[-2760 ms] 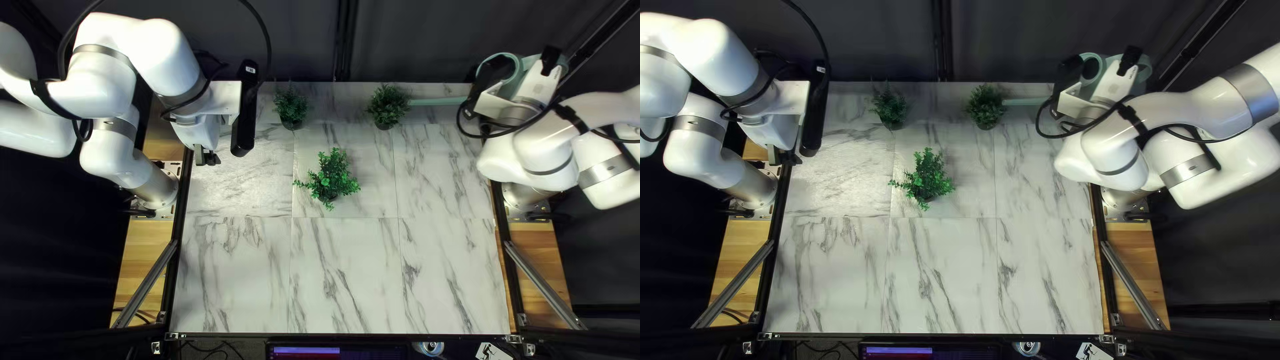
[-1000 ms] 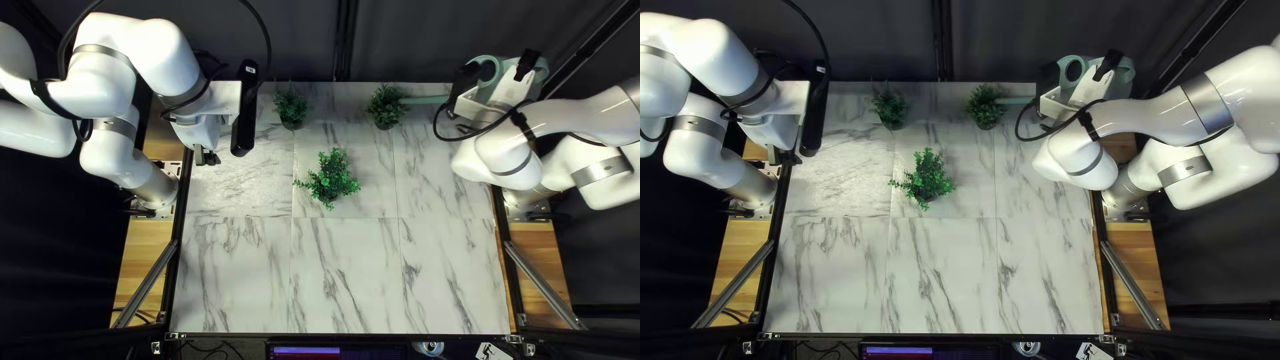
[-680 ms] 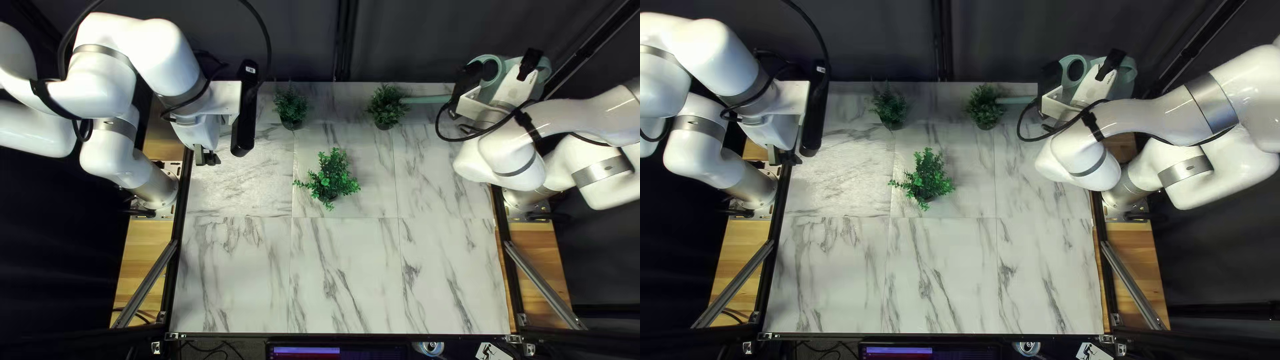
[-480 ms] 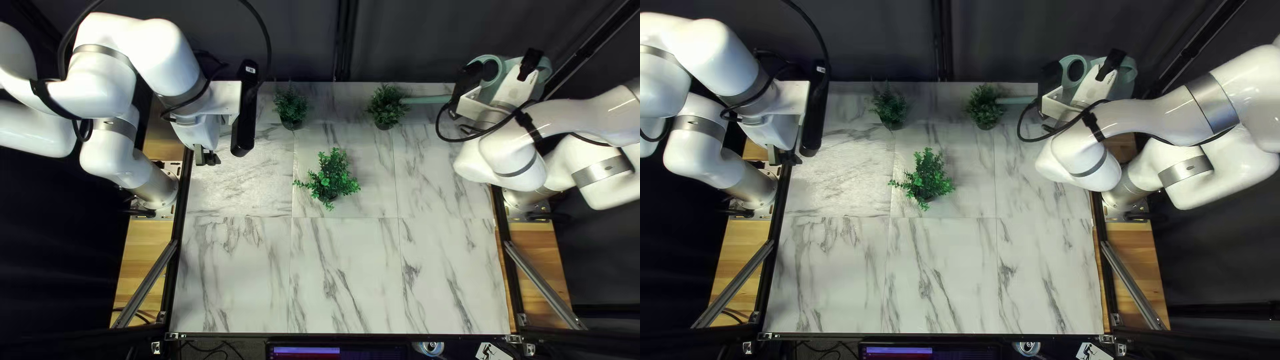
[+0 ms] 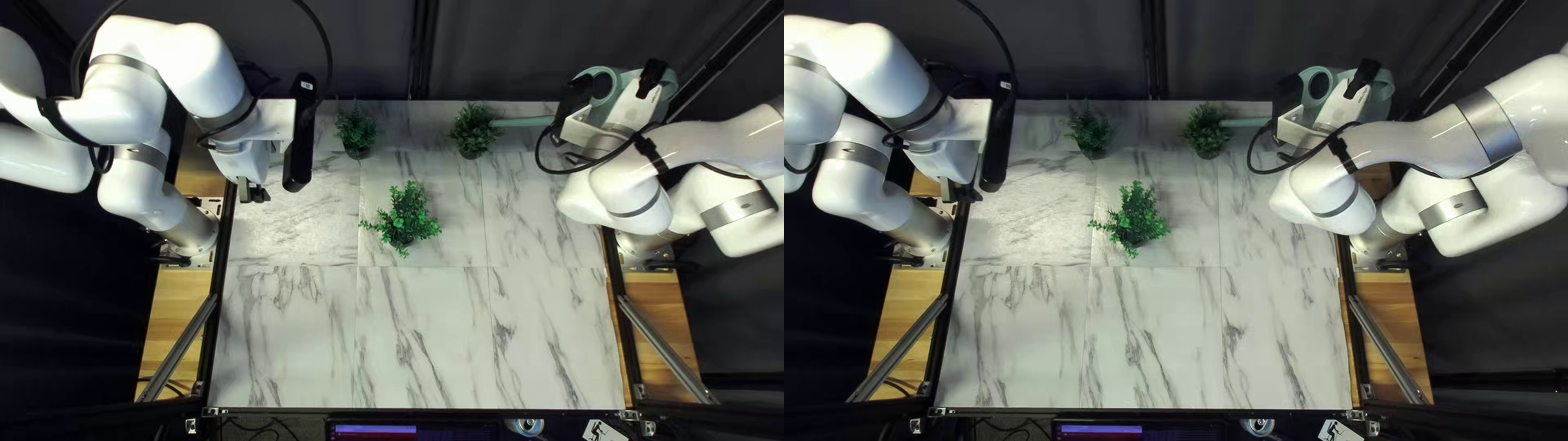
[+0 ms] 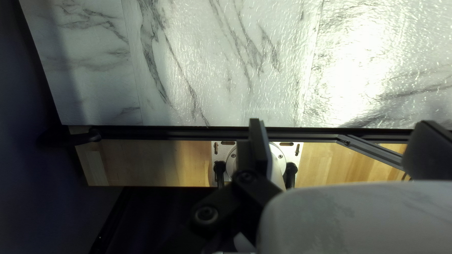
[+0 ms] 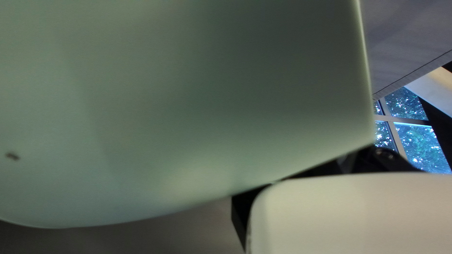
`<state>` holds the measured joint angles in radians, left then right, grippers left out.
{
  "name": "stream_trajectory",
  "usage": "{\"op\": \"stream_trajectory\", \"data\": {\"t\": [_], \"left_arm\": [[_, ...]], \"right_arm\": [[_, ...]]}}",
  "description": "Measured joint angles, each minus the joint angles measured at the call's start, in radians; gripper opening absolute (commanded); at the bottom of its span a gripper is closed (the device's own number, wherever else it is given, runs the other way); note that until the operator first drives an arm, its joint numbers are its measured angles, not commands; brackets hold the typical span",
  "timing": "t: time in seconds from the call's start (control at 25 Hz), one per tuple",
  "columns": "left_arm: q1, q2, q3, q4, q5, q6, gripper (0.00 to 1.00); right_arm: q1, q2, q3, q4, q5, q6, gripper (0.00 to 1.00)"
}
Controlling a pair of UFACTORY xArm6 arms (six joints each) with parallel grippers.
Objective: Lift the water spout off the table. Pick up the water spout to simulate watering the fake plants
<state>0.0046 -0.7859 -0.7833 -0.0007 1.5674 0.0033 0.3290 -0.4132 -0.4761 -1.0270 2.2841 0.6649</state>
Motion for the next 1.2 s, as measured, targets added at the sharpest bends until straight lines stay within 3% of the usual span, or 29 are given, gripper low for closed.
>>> {"op": "stream_trajectory", "data": {"t": [0.52,0.76,1.0,1.2], "left_arm": [[0.0,0.0,0.0,0.0,0.0,0.0,1.0],[0.0,0.0,0.0,0.0,0.0,0.0,1.0],[0.0,0.0,0.0,0.0,0.0,0.0,1.0],[0.0,0.0,0.0,0.0,0.0,0.0,1.0]], "right_arm": [[0.041,-0.066,-0.032,-0.004,0.022,-0.057,0.0],[0.14,-0.136,-0.164,0.02,-0.004,-0.19,0.0],[0.23,-0.182,-0.351,0.107,-0.112,-0.295,0.0],[0.251,-0.21,-0.444,0.193,-0.224,-0.328,0.0]]}}
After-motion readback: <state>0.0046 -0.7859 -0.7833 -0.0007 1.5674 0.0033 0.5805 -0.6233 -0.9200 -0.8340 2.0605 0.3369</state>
